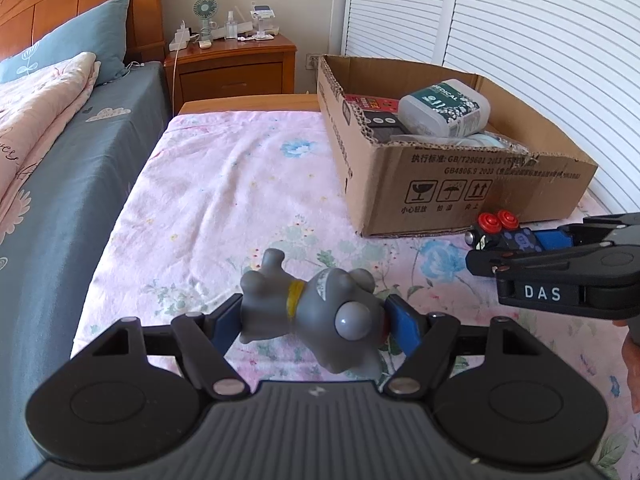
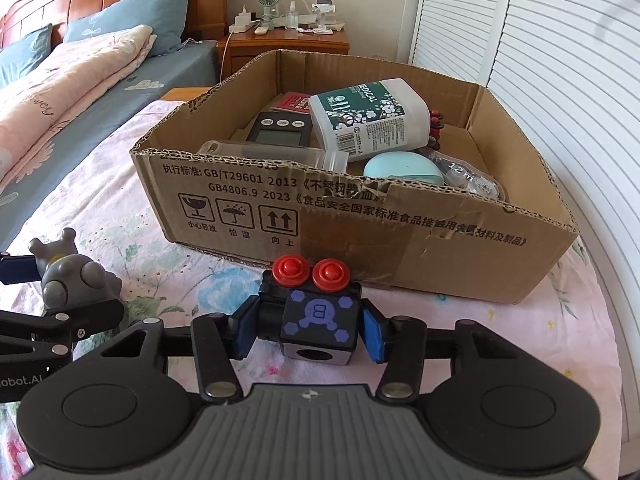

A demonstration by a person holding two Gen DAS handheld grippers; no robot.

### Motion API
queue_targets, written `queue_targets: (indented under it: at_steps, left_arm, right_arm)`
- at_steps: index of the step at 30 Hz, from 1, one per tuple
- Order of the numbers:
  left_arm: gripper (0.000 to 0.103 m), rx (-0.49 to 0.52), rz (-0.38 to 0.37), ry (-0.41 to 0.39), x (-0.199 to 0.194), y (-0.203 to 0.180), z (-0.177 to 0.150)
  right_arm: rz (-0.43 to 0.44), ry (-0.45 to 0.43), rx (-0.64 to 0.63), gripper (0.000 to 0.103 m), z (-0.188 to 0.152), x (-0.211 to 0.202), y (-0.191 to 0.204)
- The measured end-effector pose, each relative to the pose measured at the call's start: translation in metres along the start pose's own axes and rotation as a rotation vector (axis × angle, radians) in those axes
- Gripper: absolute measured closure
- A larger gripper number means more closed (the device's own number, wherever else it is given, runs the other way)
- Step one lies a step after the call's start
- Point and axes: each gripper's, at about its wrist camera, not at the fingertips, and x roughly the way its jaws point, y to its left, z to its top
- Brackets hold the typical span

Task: Organize rigid objects
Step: 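Grasp the grey toy figure with the left gripper while the right grasps the red-button cube, then carry the grey toy and red-button cube into the box and release both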

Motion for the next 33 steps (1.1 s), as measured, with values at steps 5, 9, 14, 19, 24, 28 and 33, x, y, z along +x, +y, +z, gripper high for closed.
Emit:
queue_targets:
  at_steps: [5, 9, 14, 19, 24, 28, 33]
  left_arm:
    - [0.028, 0.019, -0.044, 0.010, -0.003, 0.001, 0.002]
    - [0.029, 0.056, -0.087, 0.019, -0.011, 0.001, 0.008]
    - [0.029, 0.144, -0.114, 0.013, -0.026, -0.002, 0.019]
    - [0.029, 0.206, -0.145, 0.010, -0.039, -0.005, 0.036]
    - [0.029, 0.260, -0.171, -0.011, -0.049, -0.012, 0.058]
    - [0.029, 0.305, -0.195, -0.037, -0.049, -0.023, 0.079]
    - [0.029, 0.320, -0.196, -0.066, -0.033, -0.035, 0.109]
  right_arm:
    - [0.025, -0.001, -0.015, 0.046, 0.000, -0.011, -0.007]
    - [0.042, -0.007, -0.029, 0.046, 0.002, -0.024, -0.015]
    - [0.063, -0.016, -0.053, 0.046, 0.000, -0.046, -0.024]
    - [0.060, -0.028, -0.074, 0.046, 0.004, -0.067, -0.035]
    - [0.056, -0.073, -0.067, 0.046, 0.020, -0.089, -0.052]
    - [0.023, -0.108, -0.065, 0.046, 0.039, -0.091, -0.063]
    - [-0.017, -0.088, -0.020, 0.046, 0.063, -0.062, -0.083]
